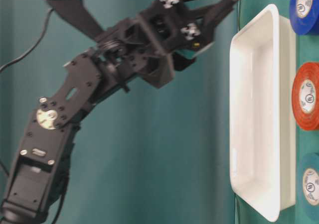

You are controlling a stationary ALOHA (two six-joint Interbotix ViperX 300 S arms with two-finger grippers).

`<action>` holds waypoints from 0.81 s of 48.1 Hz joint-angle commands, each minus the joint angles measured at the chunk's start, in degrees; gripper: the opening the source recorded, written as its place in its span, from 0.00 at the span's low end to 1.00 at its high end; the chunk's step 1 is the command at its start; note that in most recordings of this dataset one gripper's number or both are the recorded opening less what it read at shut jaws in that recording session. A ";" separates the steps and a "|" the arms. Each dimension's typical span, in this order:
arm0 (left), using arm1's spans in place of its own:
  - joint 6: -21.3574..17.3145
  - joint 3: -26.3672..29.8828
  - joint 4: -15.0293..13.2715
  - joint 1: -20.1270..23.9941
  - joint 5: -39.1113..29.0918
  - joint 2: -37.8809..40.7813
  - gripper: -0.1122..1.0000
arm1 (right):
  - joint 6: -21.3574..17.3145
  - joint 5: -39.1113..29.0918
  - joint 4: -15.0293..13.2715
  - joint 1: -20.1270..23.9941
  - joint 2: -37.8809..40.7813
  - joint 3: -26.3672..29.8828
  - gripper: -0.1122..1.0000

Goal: Pick up the tape from a random location and place it into the white case.
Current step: 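Lower the open left gripper over the blue tape roll's edge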

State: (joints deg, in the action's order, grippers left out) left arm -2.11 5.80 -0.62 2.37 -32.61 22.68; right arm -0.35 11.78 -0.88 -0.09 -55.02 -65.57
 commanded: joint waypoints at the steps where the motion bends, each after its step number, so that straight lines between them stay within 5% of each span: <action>1: 0.09 -0.44 0.18 -0.09 0.79 -0.18 0.89 | 0.00 0.53 0.00 0.09 0.53 1.41 0.10; 39: 2.11 -1.93 0.00 -0.88 6.86 6.94 0.89 | 0.00 0.62 -0.09 0.09 1.23 1.14 0.10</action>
State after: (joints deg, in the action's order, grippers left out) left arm -0.09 4.04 -0.62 1.49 -26.46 30.50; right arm -0.26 11.78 -0.88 -0.09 -54.32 -65.57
